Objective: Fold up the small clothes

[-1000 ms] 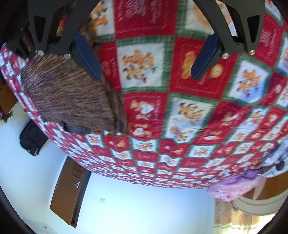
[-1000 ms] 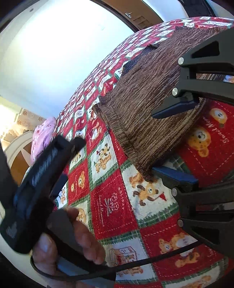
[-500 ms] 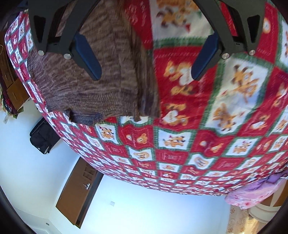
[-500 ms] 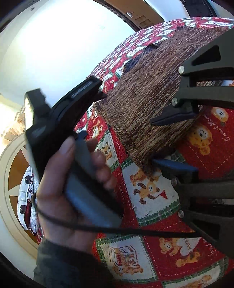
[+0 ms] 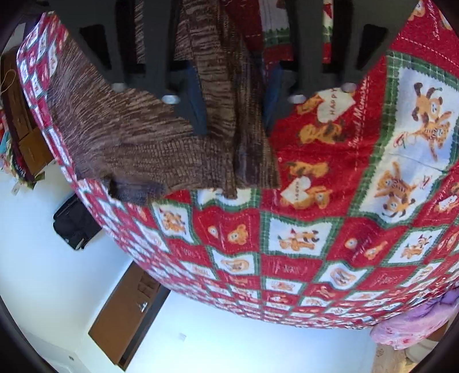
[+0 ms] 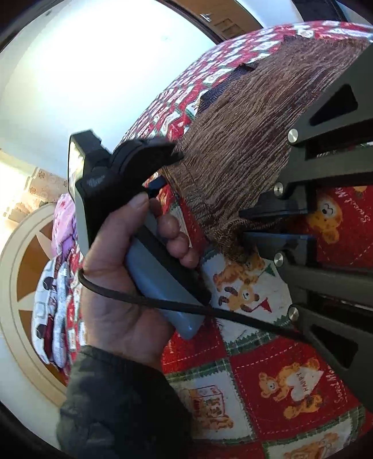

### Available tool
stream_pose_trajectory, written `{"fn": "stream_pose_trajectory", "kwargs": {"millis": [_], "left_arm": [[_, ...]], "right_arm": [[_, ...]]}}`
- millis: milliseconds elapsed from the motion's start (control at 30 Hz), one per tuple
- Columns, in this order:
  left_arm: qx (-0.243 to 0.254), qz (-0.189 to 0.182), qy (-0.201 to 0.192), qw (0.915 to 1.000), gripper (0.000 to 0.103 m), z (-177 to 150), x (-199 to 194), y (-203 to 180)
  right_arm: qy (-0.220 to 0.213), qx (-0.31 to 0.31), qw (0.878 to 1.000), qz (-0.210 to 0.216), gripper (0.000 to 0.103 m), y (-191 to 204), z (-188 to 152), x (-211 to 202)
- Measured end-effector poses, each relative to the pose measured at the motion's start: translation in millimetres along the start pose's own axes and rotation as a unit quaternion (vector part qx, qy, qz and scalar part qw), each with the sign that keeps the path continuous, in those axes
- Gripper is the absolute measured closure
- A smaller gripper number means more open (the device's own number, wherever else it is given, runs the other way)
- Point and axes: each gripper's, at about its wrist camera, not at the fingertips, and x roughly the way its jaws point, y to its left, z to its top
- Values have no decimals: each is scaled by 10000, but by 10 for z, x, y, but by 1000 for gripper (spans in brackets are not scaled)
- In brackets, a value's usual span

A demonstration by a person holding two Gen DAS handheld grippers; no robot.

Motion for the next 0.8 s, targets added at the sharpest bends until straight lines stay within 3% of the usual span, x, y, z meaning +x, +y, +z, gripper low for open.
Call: {"fn": "stream_pose_trajectory", "kwargs": {"millis": [133, 433, 800], "left_arm": [[-296, -139, 0, 9995, 95, 53, -26, 49], [-444, -282, -175, 9985, 95, 171, -139, -39], [-395, -638, -470, 9961, 95, 372, -255, -438]], "right_arm": [[-142, 98, 9998, -31, 97, -79, -24, -136], [-371, 568, 9975, -198, 99, -403, -84, -382], [-655, 1318, 9883, -402, 99, -902, -215, -674]]}}
